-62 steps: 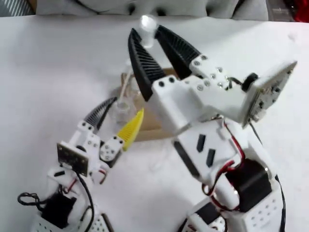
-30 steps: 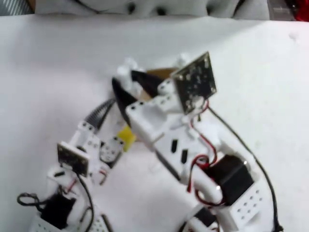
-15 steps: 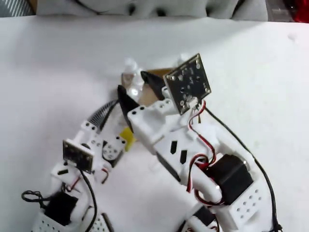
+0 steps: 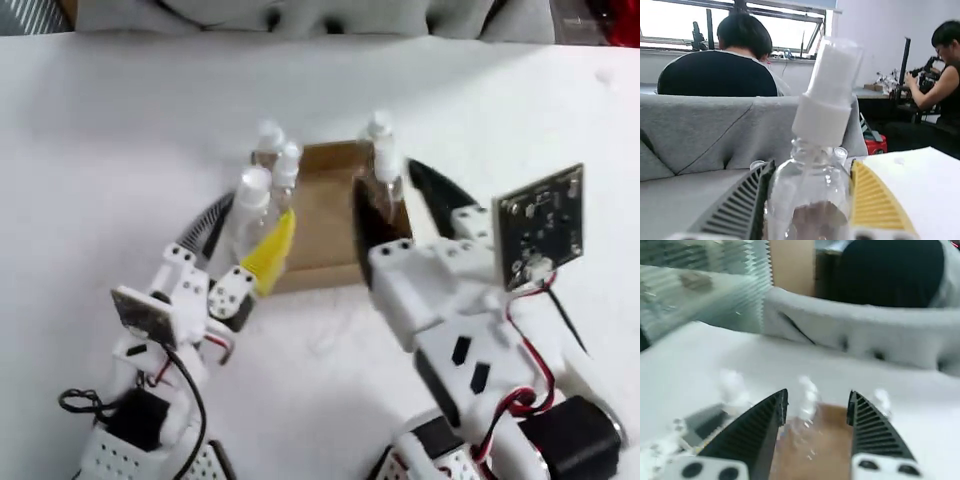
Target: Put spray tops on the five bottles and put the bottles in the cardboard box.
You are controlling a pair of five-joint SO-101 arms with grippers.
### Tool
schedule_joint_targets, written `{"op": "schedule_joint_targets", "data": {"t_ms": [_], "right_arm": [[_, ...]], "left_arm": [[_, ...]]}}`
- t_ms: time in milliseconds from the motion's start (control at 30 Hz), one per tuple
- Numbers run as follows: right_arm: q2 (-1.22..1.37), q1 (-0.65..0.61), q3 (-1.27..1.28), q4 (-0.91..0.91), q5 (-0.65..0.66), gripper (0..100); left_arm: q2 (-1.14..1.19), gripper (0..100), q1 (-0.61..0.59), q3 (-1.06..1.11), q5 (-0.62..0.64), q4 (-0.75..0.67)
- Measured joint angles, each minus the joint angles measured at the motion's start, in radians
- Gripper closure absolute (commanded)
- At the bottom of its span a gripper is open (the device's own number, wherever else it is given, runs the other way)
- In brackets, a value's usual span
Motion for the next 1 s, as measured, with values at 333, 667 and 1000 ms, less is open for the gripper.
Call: {"op": "schedule_joint_targets", "data": {"t_ms": [333,667,1000], "right_arm": [[0.006,0.333,0.100,0.222,0.000,84.1],[0.023,0.608,0.517,0.081,0.054,98.0],[0.026,0.709,0.945,-0.267,0.072,98.1]], "left_arm": [[0.000,98,-0.009,0.032,0.069,-0.100],[0.224,98,-0.063,-0.068,0.155,-0.140],[0.522,98,-0.063,-0.058,0.158,-0.456]]}}
